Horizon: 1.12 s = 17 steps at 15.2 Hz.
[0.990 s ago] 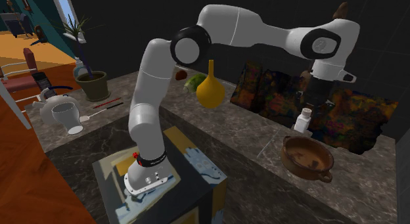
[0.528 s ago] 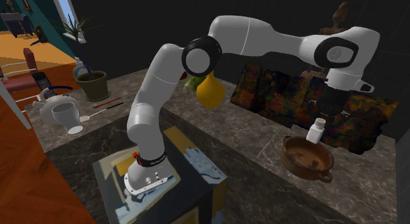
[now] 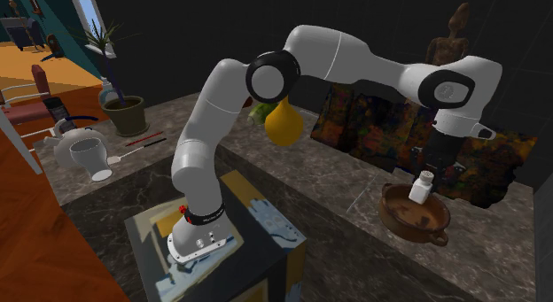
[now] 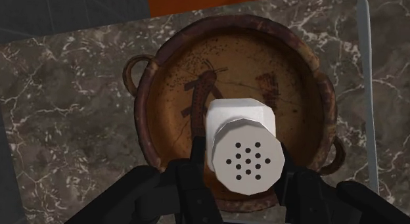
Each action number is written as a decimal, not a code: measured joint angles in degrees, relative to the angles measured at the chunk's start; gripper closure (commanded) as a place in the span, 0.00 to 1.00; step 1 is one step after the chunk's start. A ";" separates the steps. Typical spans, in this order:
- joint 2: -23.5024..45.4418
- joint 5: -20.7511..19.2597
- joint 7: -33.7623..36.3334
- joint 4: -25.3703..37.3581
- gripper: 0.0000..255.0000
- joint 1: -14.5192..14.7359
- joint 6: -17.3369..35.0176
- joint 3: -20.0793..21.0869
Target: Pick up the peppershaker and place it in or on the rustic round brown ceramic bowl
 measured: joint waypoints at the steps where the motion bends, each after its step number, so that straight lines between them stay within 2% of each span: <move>1: 0.08 0.02 0.06 -0.85 1.00 0.03 0.92 0.02; 9: 0.36 0.09 0.17 -2.35 1.00 0.08 2.71 0.09; 10: 0.36 0.09 0.17 -2.35 0.00 0.08 2.72 0.09; 17: 0.53 0.12 0.22 -1.25 0.00 0.08 1.79 0.12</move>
